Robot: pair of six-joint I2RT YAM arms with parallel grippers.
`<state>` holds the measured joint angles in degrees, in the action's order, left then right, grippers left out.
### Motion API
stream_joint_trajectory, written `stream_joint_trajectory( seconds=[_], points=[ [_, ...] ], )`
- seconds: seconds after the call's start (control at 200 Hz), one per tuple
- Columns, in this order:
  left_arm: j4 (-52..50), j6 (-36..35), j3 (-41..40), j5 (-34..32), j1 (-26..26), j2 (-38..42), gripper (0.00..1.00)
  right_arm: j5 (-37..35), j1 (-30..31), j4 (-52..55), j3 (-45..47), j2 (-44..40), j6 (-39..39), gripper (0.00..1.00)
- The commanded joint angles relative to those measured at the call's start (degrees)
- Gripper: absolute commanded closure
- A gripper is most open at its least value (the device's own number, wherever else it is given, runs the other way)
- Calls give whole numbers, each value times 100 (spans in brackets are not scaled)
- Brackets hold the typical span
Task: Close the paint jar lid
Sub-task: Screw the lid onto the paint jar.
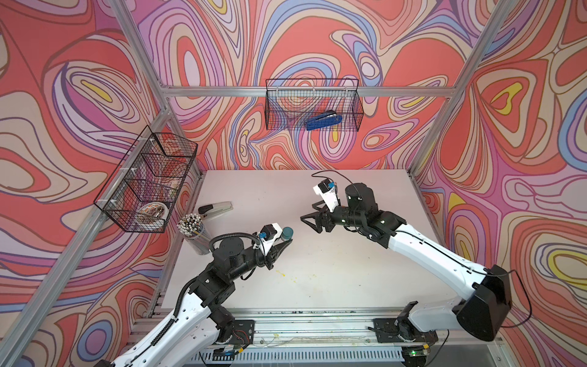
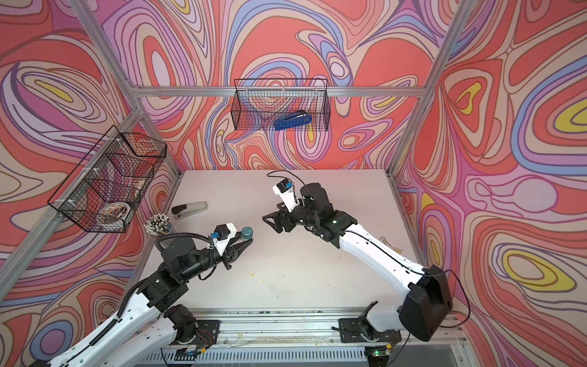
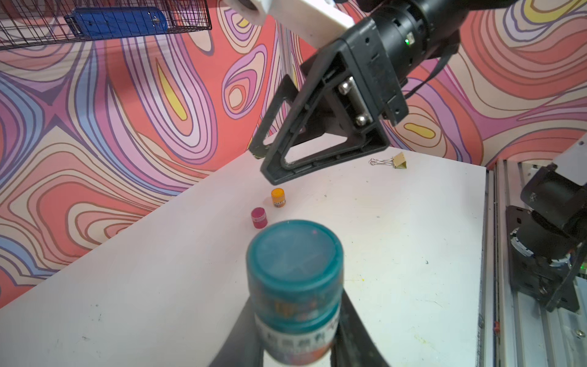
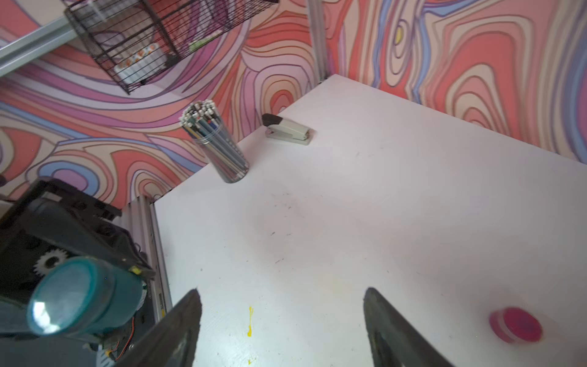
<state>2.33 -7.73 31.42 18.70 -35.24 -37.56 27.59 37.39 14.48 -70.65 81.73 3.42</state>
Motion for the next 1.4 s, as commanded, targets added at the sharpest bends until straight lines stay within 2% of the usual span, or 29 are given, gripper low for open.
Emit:
stream_joint_trajectory(
  seconds=[0.0, 0.155, 0.275, 0.456, 0.786, 0.927, 1.222, 1.392],
  points=[
    [-158, -92, 171, 146, 9, 80, 72, 934, -12, 157, -284, 200, -371, 19],
    [-119, -83, 81, 293, 9, 132, 72, 936, -12, 242, -233, 141, -596, 18],
    [155, 6, -84, 617, 9, 148, 71, 1307, -12, 340, -287, 152, -858, 20],
    [760, 295, -368, 1159, 9, -36, 71, 1604, -11, 513, -313, 41, -1044, 28],
    [949, 128, -249, 983, 8, -537, 71, 1688, -12, 468, -120, -241, -1060, 36],
    [1034, -18, -233, 789, 9, -679, 71, 1846, -12, 652, -158, -250, -1142, 37],
    [1361, -101, 79, 810, 9, -1102, 71, 1973, -4, 621, -60, -110, -1010, 38],
    [1467, -72, 110, 853, 9, -1222, 71, 1829, -8, 540, -19, -44, -984, 38]
  ],
)
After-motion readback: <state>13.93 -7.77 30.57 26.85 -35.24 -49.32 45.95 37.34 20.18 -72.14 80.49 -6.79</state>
